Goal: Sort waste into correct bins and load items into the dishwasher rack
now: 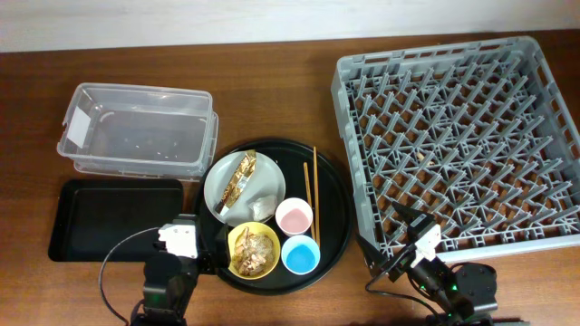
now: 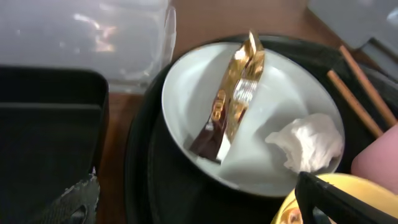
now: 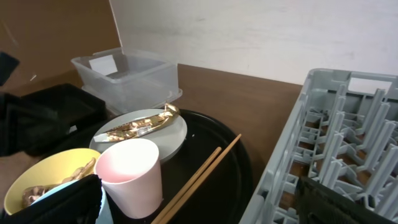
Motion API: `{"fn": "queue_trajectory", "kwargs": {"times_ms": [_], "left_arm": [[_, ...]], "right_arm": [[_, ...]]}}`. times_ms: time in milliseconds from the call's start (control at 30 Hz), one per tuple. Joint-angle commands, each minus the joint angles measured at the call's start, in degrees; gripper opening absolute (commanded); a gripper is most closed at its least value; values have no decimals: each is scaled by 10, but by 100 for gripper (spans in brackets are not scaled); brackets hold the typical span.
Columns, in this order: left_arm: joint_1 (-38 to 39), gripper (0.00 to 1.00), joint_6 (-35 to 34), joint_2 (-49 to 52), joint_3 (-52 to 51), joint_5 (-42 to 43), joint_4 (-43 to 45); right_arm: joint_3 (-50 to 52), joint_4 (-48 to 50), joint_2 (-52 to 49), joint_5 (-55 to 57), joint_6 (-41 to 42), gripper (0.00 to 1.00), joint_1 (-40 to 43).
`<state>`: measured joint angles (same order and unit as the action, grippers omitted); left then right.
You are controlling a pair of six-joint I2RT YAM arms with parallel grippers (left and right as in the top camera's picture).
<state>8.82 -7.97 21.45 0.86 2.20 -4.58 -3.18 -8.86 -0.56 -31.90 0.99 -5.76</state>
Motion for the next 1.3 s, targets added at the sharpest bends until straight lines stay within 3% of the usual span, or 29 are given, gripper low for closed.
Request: {"fn": "queue_trajectory", "kwargs": {"times_ms": [0,133,933,1133,1267], "left_arm": [[-20,99,-6,-115,-3,8,1],[-38,99,-6,-212,-3,7,16],[-45,99,-6,-212,-3,7,5],[-45,99,-6,-208,-3,119,35],[-45,99,-22,-208,36,184,84]], "right_arm": [[0,-8,4,-18,-6,99,2],[0,-8,4,-18,-6,99,2],[0,2,4,-23,-5,99,2],[-6,-4,3,-50,27,98,2],[-75,-21,-6,-45,40,99,2]]}}
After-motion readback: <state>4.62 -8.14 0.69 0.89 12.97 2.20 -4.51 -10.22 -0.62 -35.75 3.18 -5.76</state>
